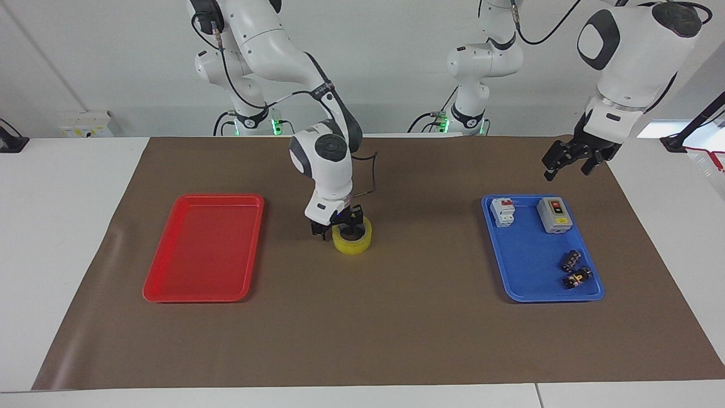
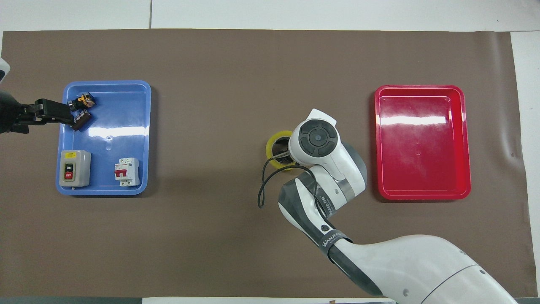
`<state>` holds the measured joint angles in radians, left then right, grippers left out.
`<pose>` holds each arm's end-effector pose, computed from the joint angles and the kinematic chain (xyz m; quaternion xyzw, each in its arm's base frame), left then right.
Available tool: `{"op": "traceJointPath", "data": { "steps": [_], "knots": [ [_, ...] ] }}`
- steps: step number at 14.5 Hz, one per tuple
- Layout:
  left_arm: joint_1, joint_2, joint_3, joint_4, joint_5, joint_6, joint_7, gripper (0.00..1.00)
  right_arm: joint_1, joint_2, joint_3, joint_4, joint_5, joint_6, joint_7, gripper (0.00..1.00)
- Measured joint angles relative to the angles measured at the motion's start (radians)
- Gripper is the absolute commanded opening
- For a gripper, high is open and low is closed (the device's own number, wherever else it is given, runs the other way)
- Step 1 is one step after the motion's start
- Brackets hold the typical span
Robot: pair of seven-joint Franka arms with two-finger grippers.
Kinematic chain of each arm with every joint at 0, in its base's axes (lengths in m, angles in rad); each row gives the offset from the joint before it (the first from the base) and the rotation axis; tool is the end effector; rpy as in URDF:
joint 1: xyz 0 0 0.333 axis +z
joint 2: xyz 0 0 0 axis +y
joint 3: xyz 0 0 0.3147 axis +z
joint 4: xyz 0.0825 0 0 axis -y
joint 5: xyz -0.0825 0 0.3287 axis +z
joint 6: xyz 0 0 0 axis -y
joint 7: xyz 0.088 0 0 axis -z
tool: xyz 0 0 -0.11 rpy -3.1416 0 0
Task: Place and move tape with both arms
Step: 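Grasp the tape roll with the right gripper while the left gripper returns, then carry the tape roll with the right gripper into the red tray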
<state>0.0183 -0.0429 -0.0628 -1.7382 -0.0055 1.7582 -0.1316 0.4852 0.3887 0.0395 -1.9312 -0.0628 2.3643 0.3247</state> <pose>0.4995 -0.0234 0.5877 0.9985 0.0439 0.0312 0.0041 0.5078 0.2911 0.3237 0.9924 0.1199 0.0267 0.0045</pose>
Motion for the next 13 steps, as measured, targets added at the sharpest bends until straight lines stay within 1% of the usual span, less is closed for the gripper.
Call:
{"op": "traceJointPath", "data": {
  "steps": [5, 6, 7, 9, 11, 13],
  "knots": [
    [0.004, 0.000, 0.005, 0.033, -0.001, -0.060, 0.000, 1.00, -0.040, -0.001, -0.001, 0.001, 0.000, 0.003, -0.037, 0.00],
    [0.006, 0.000, 0.006, 0.033, -0.001, -0.065, 0.000, 1.00, -0.051, -0.001, -0.002, 0.018, 0.000, -0.031, -0.047, 0.00],
    [0.009, 0.001, 0.006, 0.033, -0.001, -0.066, 0.000, 1.00, -0.061, -0.002, -0.002, 0.055, 0.000, -0.089, -0.053, 0.00],
    [0.015, 0.001, 0.006, 0.032, -0.001, -0.066, 0.006, 1.00, -0.091, -0.012, -0.002, 0.157, 0.000, -0.228, -0.066, 0.00],
    [0.015, 0.001, 0.006, 0.030, -0.002, -0.067, 0.016, 1.00, -0.157, -0.043, -0.004, 0.223, 0.000, -0.318, -0.125, 0.00],
    [0.014, 0.001, 0.000, 0.030, -0.003, -0.069, 0.020, 1.00, -0.251, -0.085, -0.007, 0.236, 0.001, -0.360, -0.210, 0.00]
  ]
}}
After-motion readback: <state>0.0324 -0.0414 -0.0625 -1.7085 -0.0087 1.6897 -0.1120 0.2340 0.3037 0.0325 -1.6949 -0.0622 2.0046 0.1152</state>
